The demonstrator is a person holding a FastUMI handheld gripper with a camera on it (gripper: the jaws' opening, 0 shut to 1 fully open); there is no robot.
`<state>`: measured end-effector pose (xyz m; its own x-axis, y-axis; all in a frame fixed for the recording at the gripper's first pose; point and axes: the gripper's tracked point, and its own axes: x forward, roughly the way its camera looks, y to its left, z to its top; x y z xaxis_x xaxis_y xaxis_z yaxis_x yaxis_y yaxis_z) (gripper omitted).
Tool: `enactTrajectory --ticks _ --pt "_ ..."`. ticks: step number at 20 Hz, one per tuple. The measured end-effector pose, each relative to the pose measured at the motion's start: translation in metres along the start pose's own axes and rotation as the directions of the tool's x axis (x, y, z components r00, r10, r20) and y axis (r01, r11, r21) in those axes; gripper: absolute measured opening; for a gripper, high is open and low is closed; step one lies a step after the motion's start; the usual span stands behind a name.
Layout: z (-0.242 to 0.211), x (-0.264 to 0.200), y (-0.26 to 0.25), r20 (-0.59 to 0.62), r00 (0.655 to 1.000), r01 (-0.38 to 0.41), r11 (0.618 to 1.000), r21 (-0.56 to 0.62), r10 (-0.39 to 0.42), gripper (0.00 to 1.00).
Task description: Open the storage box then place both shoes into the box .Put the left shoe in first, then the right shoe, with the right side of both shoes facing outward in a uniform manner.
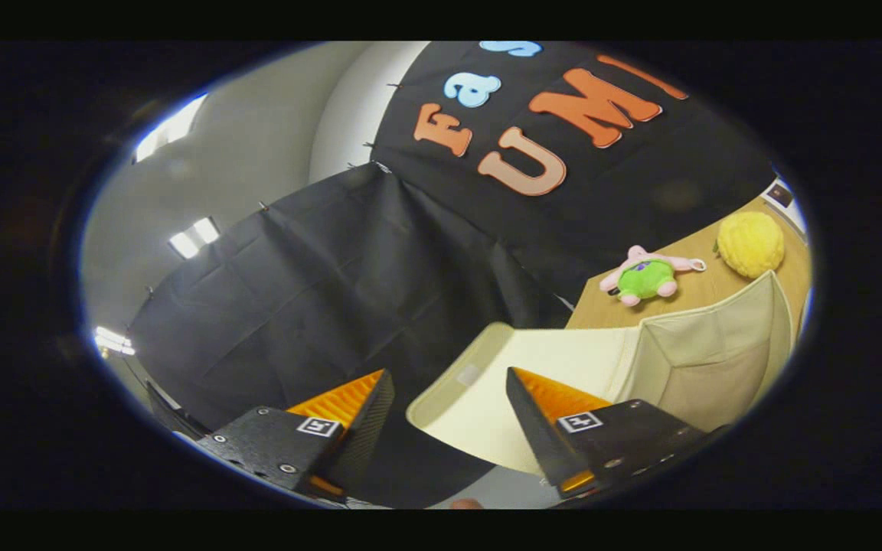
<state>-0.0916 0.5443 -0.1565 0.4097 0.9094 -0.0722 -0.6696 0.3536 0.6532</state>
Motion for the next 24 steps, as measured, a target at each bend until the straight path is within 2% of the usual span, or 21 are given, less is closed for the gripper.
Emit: enactTrajectory --ticks 1,2,6,10,14,17,19,24 --pt "0.001 -0.002 -0.003 0.011 1.000 0.017 0.999 -0.027 -0.016 0.96" --pt "0.004 -0.003 -0.006 0.021 0.999 0.032 0.998 -0.046 -0.031 0.98" --pt "0.015 -0.016 -0.016 0.053 0.996 0.069 0.995 -0.070 -0.066 0.97" --pt "0.035 -0.038 -0.042 0.101 0.983 0.164 0.978 -0.127 -0.152 0.98" --pt "0.063 -0.073 -0.084 0.175 0.946 0.308 0.930 -0.202 -0.275 0.98" --pt "0.083 -0.103 -0.105 0.220 0.921 0.365 0.910 -0.195 -0.323 0.98" --pt "0.095 -0.124 -0.125 0.259 0.892 0.427 0.878 -0.217 -0.371 0.98" --pt "0.114 -0.182 -0.176 0.346 0.794 0.595 0.754 -0.277 -0.500 0.98"
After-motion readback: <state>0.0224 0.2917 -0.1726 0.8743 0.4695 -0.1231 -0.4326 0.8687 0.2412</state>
